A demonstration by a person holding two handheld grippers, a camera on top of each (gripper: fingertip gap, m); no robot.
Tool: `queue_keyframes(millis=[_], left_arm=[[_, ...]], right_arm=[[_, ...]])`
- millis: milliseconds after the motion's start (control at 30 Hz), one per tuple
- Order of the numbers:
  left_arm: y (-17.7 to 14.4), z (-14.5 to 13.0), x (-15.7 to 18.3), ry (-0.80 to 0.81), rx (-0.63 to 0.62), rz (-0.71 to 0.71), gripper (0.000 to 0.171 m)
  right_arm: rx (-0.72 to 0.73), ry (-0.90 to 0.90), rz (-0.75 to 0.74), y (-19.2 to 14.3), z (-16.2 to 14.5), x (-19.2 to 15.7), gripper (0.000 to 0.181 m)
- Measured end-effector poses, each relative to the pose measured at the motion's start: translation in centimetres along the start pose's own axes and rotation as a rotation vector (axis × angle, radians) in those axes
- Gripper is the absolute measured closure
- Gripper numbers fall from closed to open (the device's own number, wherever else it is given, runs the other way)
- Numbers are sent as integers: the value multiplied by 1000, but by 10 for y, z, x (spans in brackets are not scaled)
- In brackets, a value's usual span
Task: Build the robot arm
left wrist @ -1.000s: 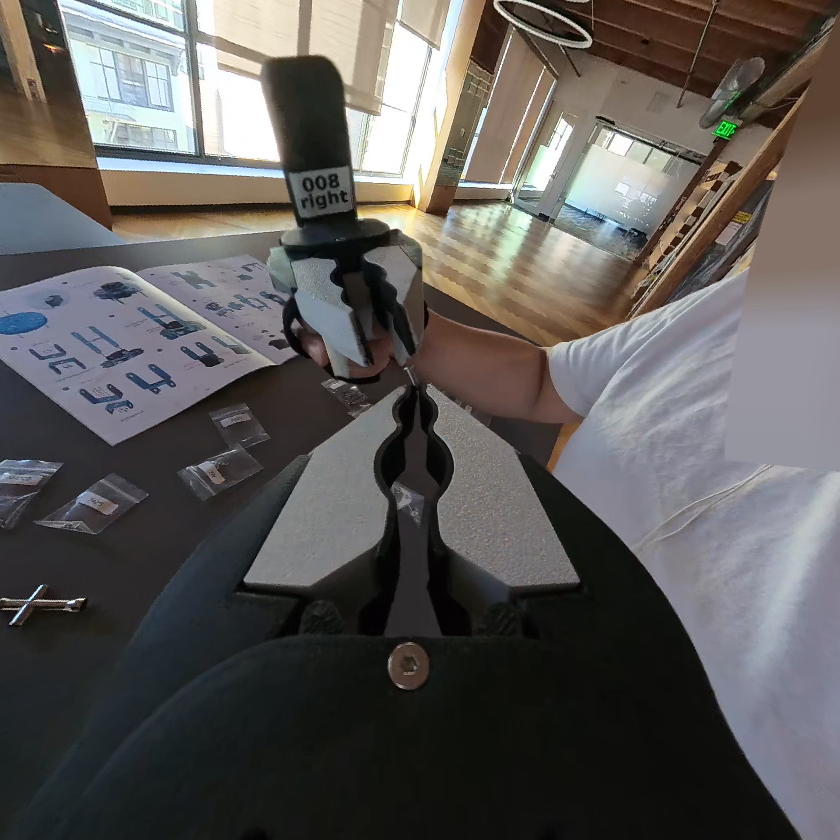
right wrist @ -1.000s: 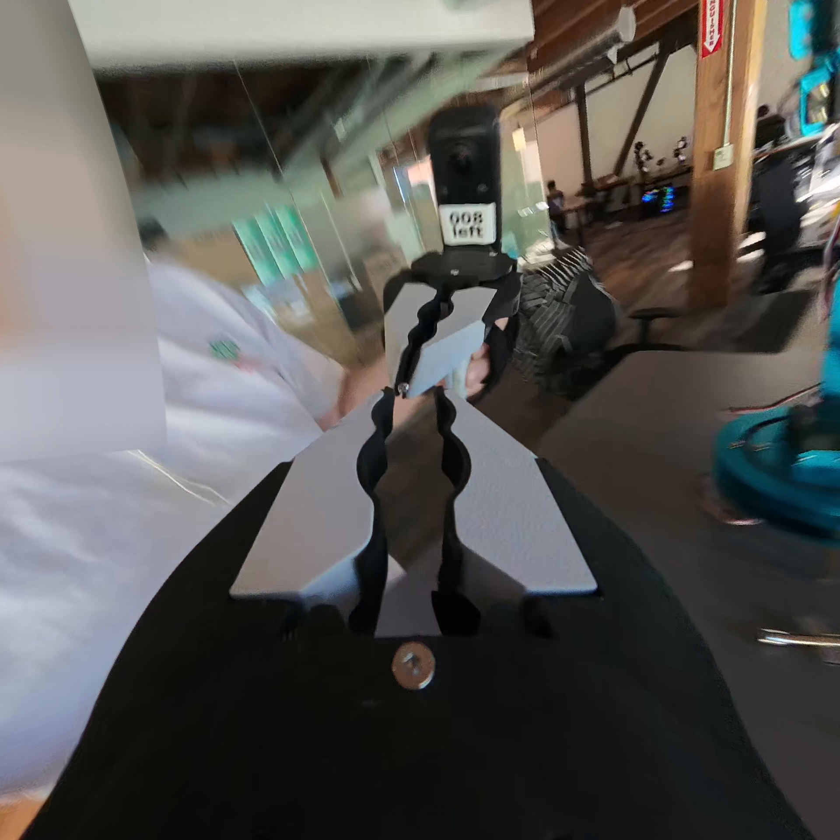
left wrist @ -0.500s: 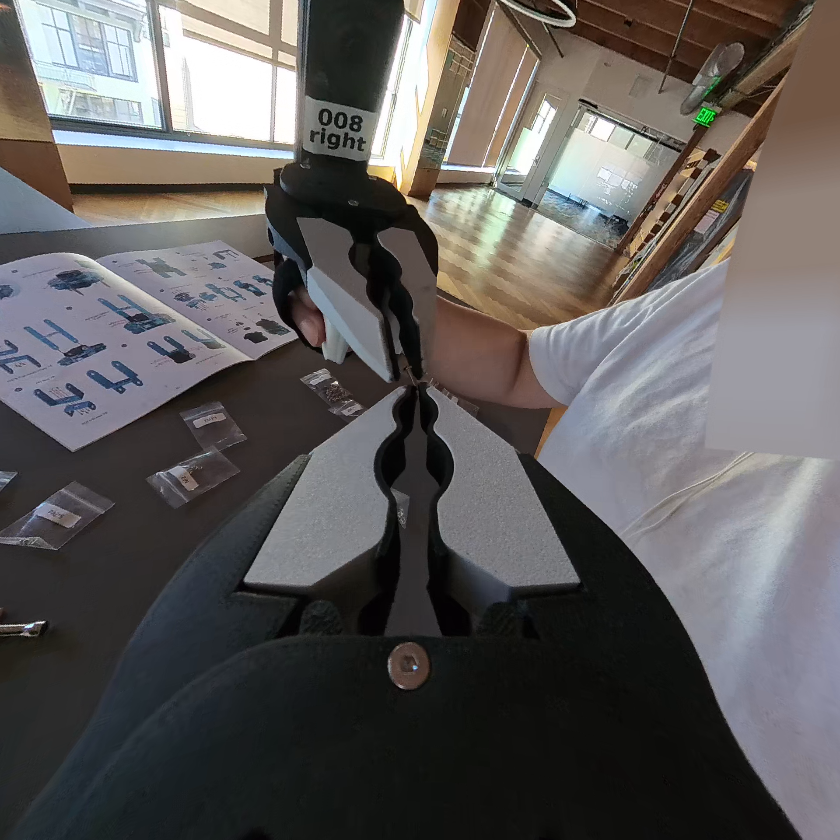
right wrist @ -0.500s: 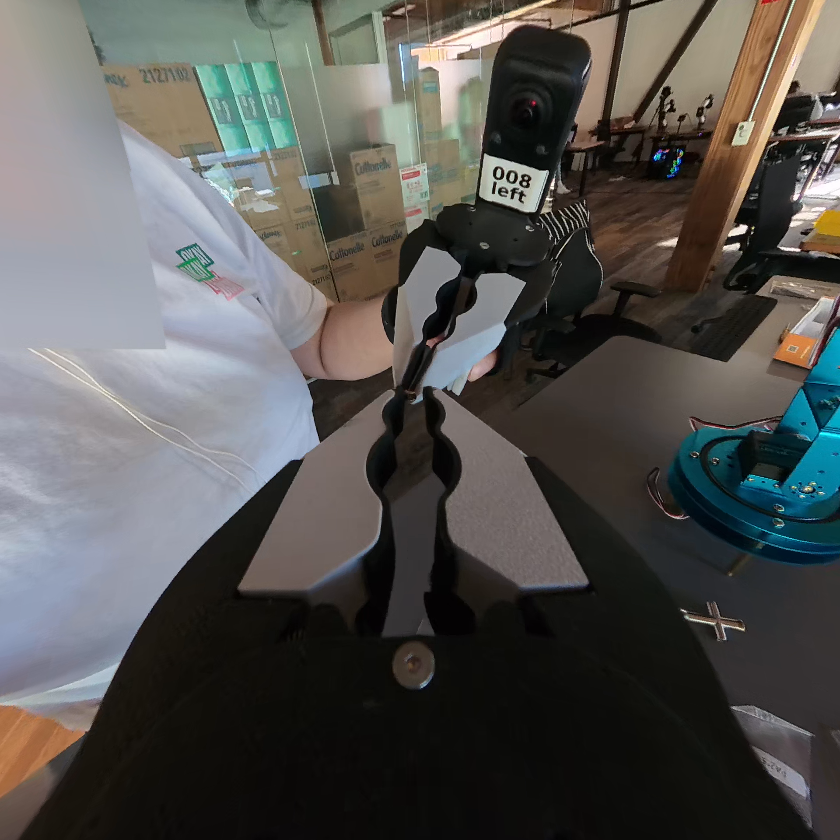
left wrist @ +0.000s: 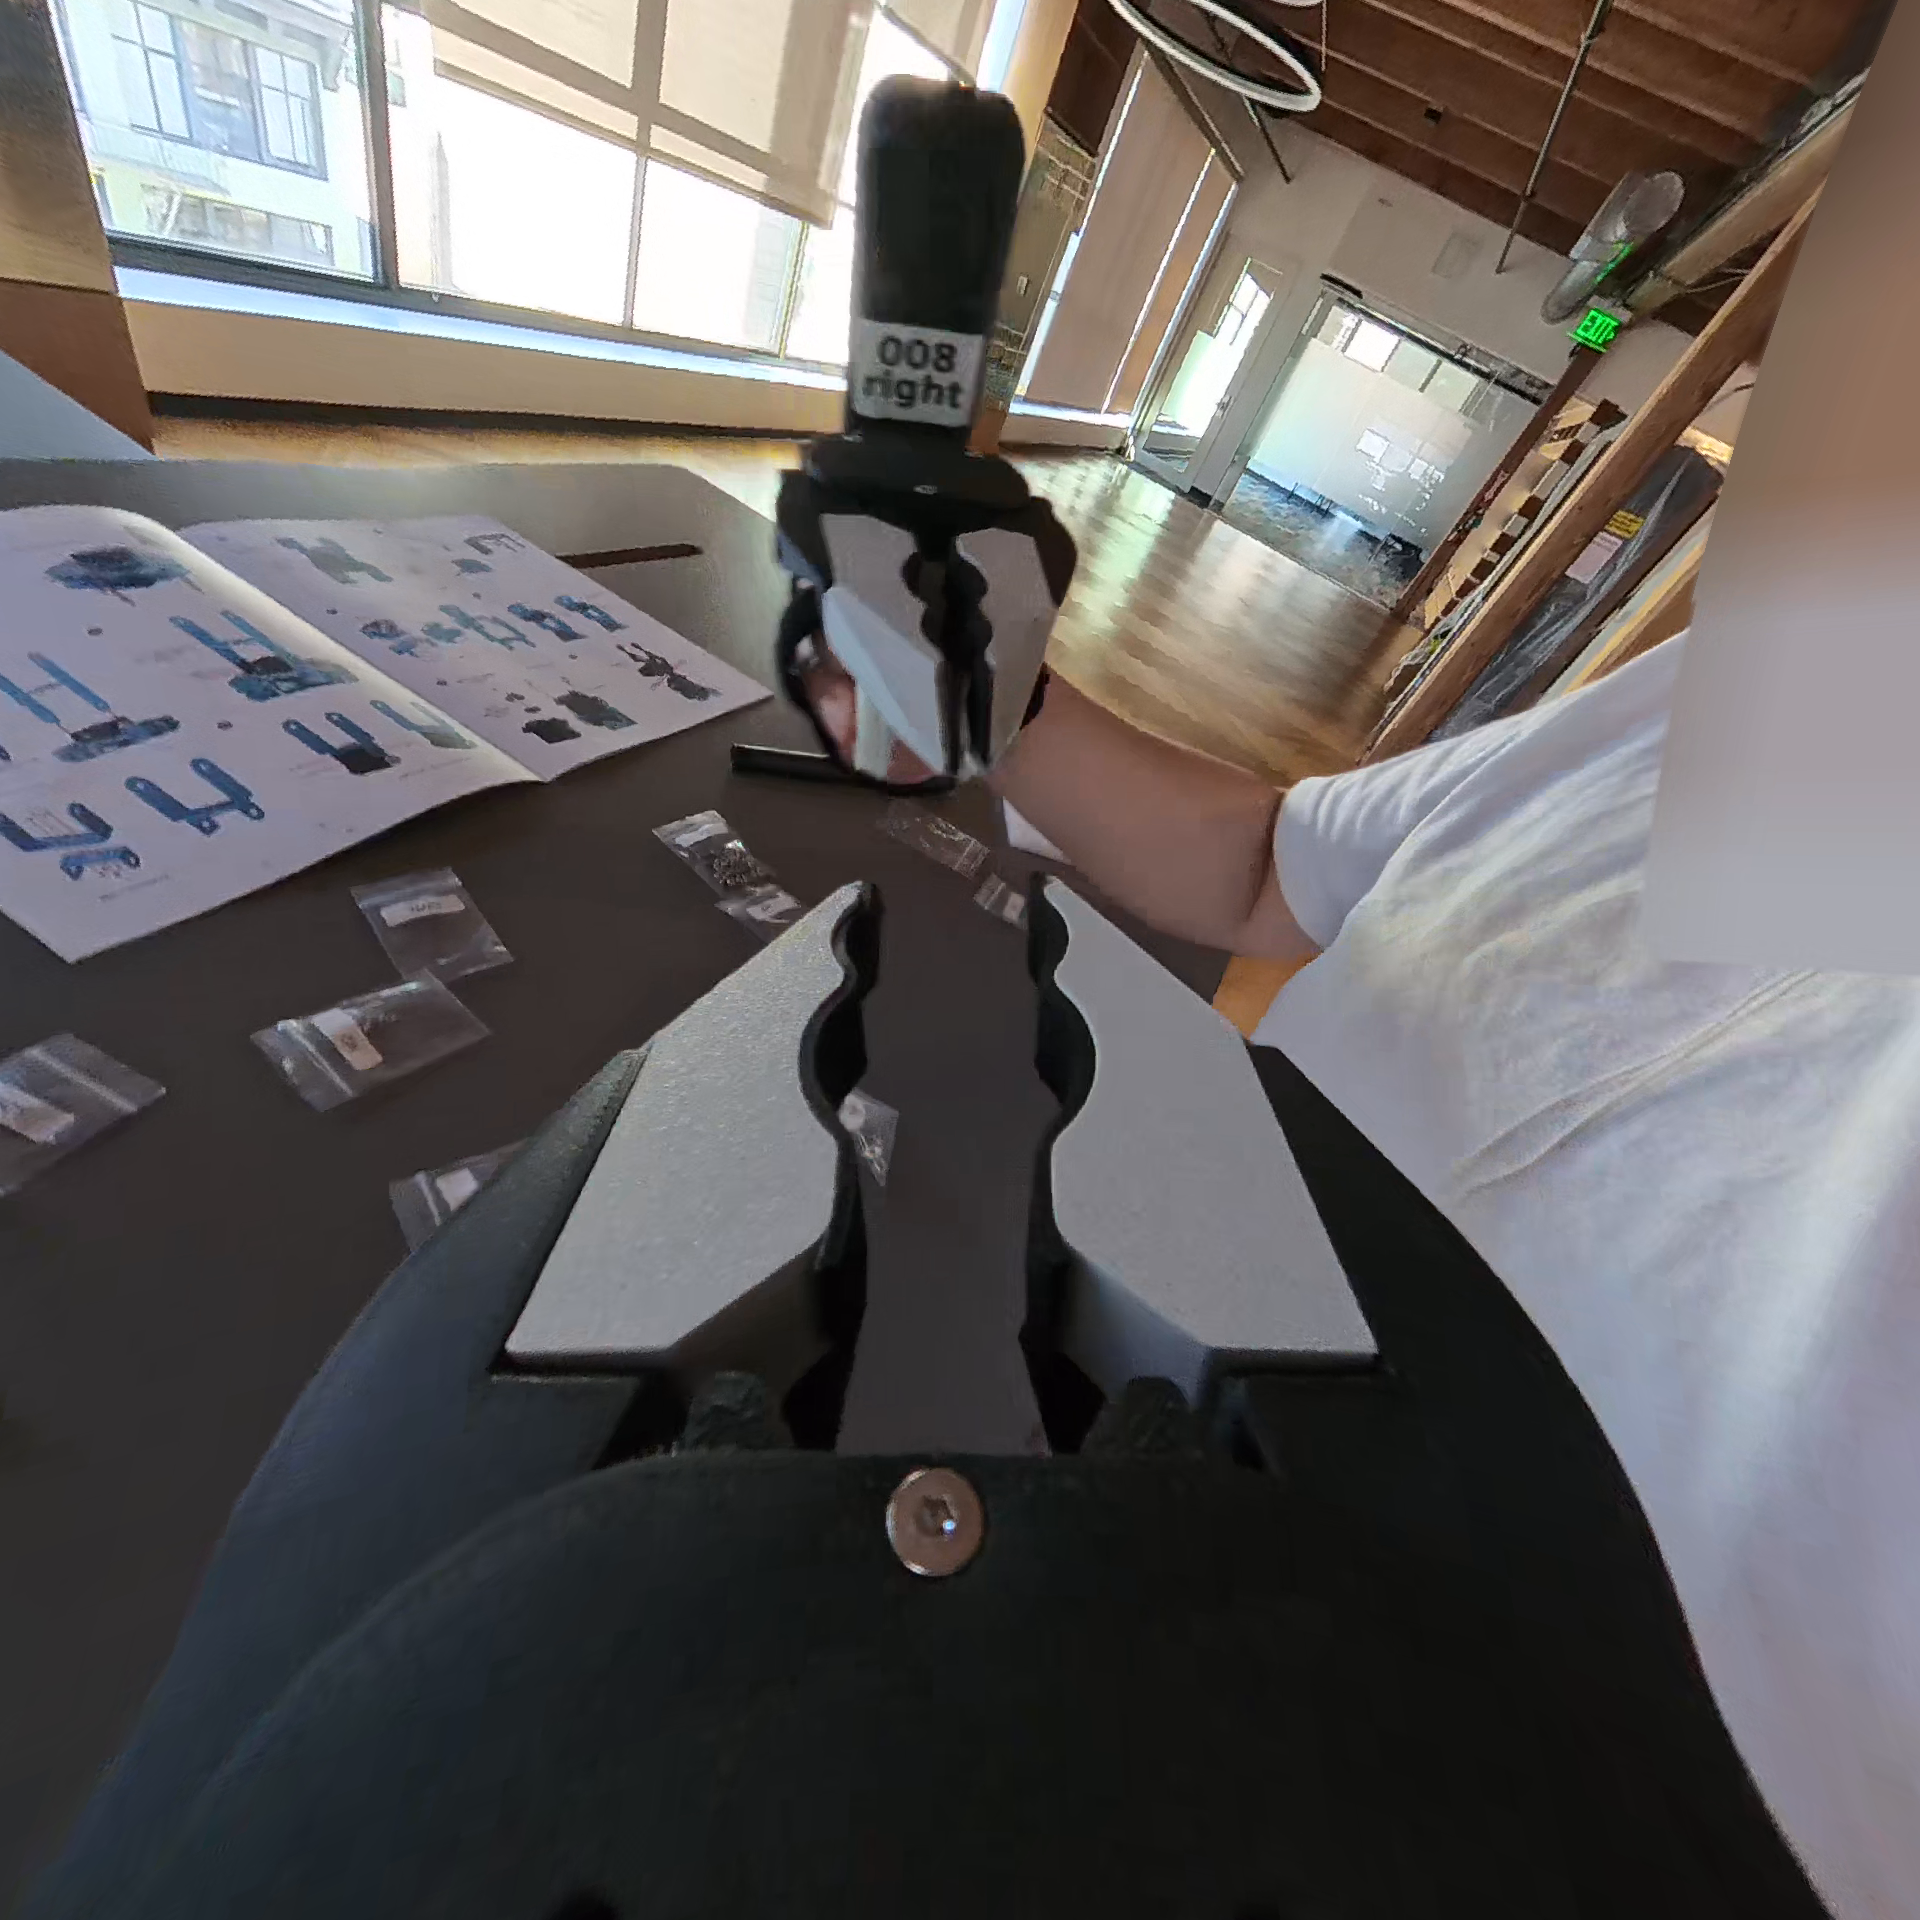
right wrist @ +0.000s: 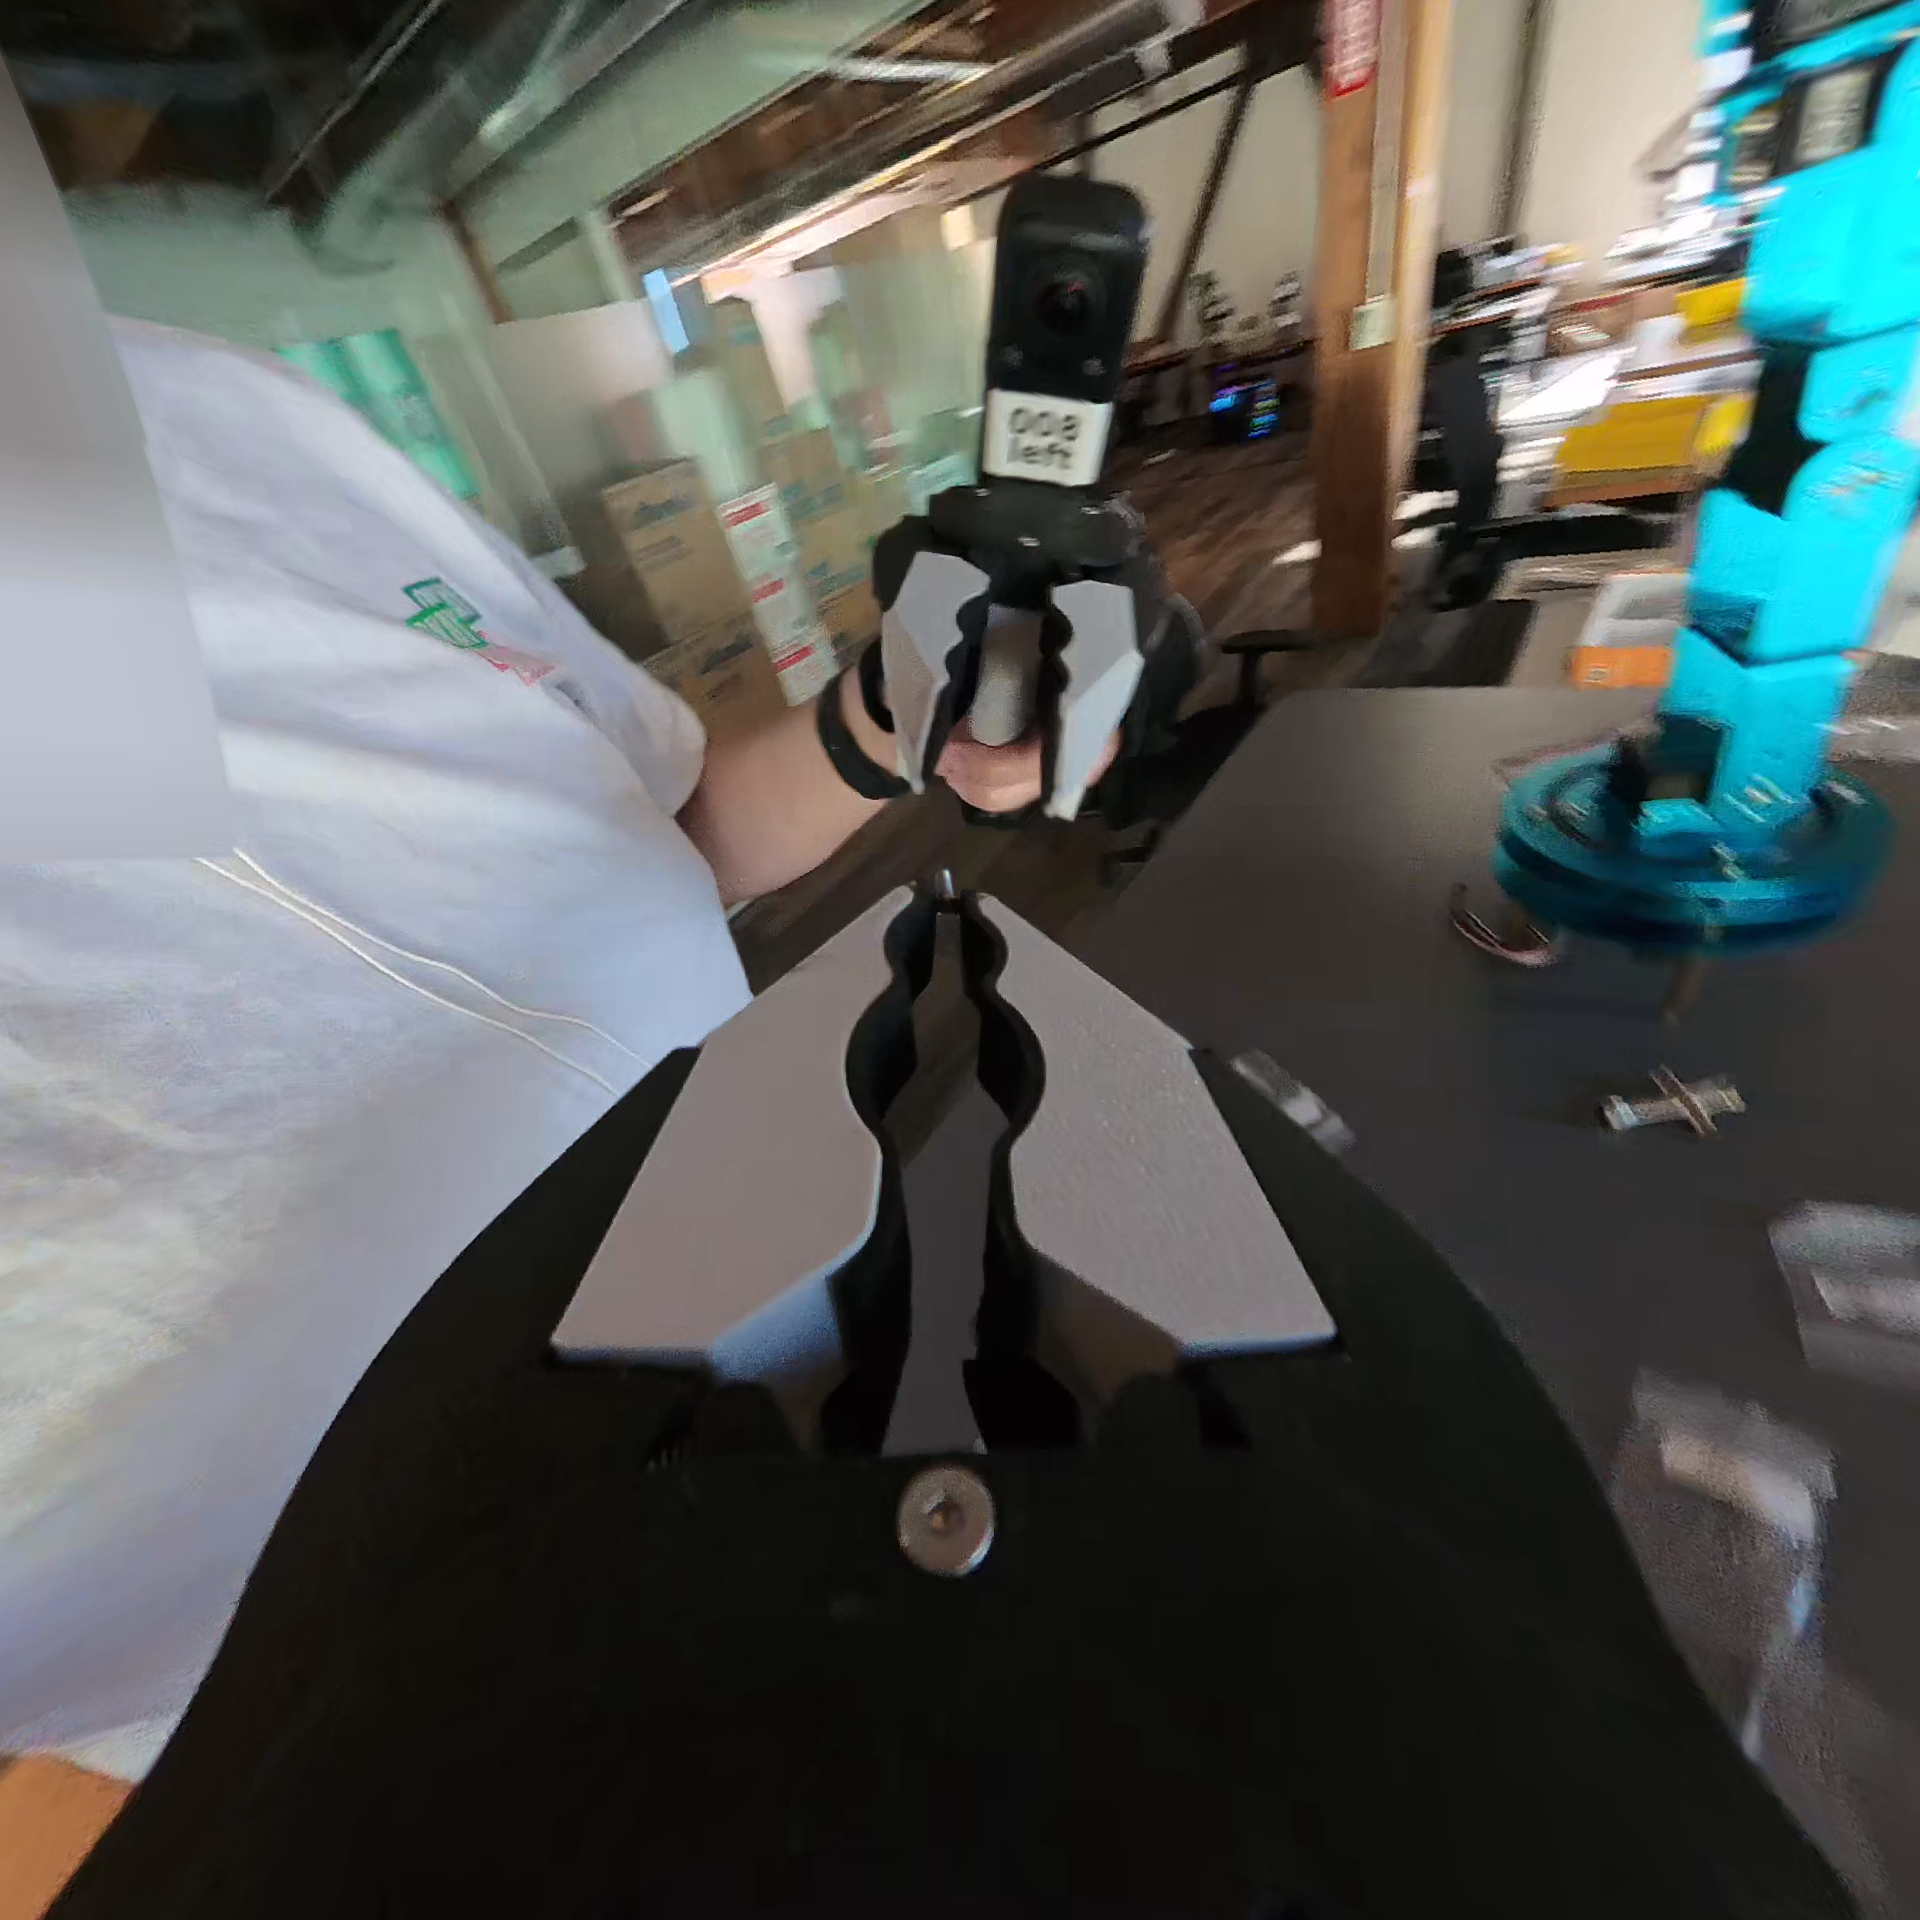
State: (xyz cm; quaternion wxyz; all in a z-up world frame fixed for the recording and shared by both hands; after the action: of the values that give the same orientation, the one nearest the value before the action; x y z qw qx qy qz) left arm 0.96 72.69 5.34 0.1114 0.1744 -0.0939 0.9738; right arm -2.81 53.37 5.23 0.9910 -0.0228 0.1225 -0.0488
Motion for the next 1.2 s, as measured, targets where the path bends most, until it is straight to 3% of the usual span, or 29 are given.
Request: queue_keyframes(millis=[167,333,467,567,700,833,933,1067,1200], left_arm=[[-23,-28,-3,61,-31,106,148],[-34,-39,-23,185,-150,158,148],[-18,-46,-40,289,-211,100,147],[7,-47,-38,296,-143,35,147],[35,-36,-7,239,-27,1,146],[51,-36,14,311,-28,151,141],[65,-36,24,252,-8,270,138],[95,-29,42,155,118,391,136],[125,-7,62,-1,245,347,136]], right_arm=[[112,51,-423,-82,-37,-63,180],[96,9,-1004,-158,-64,-150,179],[104,23,-1269,-180,-71,-206,178],[84,-37,-1417,-190,-76,-235,179],[121,-142,-1508,-217,-86,-257,178],[102,-206,-1527,-269,-107,-249,178],[10,-266,-1494,-313,-122,-230,179],[-64,-350,-1480,-366,-148,-192,179],[119,-347,-1440,-386,-157,-159,179]])
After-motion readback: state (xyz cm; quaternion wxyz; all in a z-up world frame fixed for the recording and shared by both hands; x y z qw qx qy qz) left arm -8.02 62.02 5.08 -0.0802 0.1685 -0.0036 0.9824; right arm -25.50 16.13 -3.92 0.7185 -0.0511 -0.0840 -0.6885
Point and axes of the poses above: each gripper's, where its closed fingertips meet, y out along the fingers, z out of its top, x = y × z across the jaws, the point moved 8 cm from there along -y, back along the fingers
